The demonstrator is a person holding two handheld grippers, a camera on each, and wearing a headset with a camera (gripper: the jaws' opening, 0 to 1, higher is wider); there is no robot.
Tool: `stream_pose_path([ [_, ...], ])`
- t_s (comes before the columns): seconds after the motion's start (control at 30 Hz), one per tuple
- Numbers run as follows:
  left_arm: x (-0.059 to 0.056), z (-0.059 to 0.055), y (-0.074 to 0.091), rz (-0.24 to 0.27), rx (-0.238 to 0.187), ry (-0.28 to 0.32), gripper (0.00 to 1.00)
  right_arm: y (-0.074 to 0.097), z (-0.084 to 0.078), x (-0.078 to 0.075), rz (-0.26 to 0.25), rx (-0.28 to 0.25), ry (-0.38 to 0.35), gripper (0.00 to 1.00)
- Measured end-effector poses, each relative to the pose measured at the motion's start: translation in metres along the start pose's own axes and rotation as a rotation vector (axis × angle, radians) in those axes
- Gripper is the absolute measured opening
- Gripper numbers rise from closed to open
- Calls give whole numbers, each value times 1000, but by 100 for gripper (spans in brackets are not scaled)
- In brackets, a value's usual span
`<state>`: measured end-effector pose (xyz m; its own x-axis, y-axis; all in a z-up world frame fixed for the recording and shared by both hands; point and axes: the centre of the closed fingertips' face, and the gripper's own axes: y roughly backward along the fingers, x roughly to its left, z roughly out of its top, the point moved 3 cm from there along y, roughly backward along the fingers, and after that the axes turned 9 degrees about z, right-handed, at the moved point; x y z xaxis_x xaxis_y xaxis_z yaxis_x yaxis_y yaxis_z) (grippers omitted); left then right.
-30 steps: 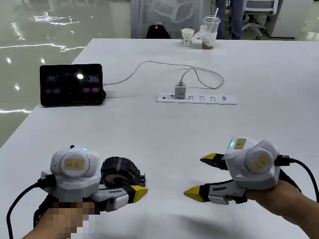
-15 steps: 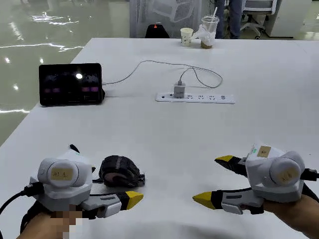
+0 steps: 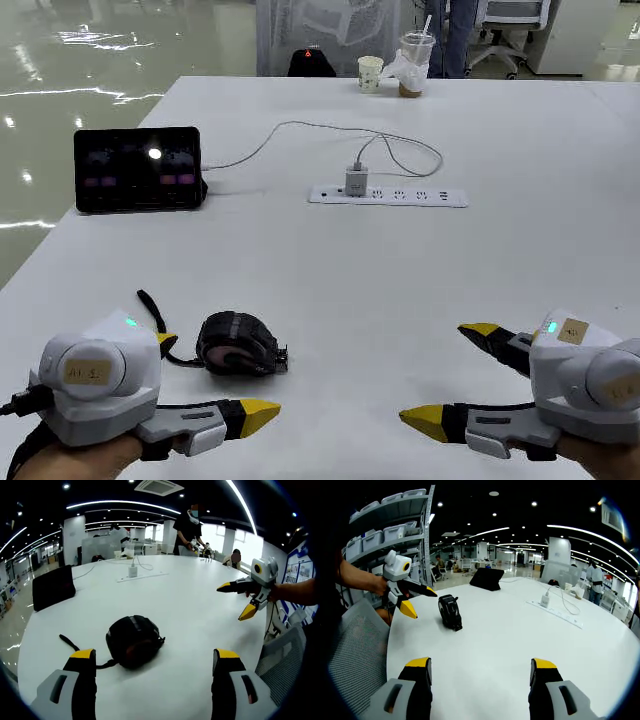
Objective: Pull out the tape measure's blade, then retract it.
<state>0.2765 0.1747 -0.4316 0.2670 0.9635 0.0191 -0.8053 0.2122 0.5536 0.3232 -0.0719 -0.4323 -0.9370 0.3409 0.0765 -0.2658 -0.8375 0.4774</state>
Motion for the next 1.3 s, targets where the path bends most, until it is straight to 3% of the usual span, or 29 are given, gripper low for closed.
stream_pose_path([
  [0.23, -2, -2, 7, -17, -9, -8, 97, 7, -8, 7, -10, 1, 0, 85],
  [0.5, -14, -4, 16, -71, -28, -72, 99, 12, -10, 15, -16, -13, -5, 91],
  [0.87, -12, -4, 23, -66, -57, -61, 99, 17, -12, 24, -32, -34, -27, 99],
  [1.3, -12, -6, 25, -73, -55, -59, 99, 23, -17, 27, -55, -52, -44, 99],
])
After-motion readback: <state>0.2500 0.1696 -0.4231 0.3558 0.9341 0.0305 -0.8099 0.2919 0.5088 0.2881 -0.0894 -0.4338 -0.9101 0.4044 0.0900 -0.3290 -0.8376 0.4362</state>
